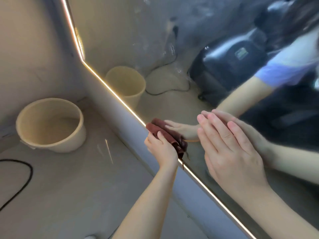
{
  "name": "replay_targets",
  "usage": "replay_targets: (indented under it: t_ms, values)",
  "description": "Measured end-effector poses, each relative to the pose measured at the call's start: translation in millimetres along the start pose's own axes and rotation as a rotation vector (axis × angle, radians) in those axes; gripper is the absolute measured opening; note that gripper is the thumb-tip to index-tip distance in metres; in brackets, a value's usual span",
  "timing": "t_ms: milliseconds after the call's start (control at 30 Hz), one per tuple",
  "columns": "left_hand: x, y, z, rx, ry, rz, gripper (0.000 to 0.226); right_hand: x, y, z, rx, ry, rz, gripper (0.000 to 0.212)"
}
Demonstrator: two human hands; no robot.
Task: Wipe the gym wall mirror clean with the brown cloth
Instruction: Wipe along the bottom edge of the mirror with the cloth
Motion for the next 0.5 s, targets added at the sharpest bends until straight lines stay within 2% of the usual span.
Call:
replay_targets:
  t_ms: [200, 433, 500]
  values:
    - [3, 15, -2, -0.033, 0.037, -0.006, 0.035, -7, 31, 4, 0.042, 0.001, 0.041, 0.049]
    - [-12, 99, -6, 0.032, 0.128, -0.300, 0.030, -15, 39, 9, 0.043, -0.075, 0.028, 0.046]
    - [-10, 96, -9, 0.008, 0.130, -0.307, 0.029, -15, 43, 10, 0.028, -0.092, 0.019, 0.046]
Point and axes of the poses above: each hand's wrist, its own y-axis away from the middle knuckle, its own z-axis out of the back of the hand, x = y × z, the point moved 3 cm from there along -y, towards the middle knuckle, and after that the axes turned 14 degrees about -y, right-handed, at the moved point
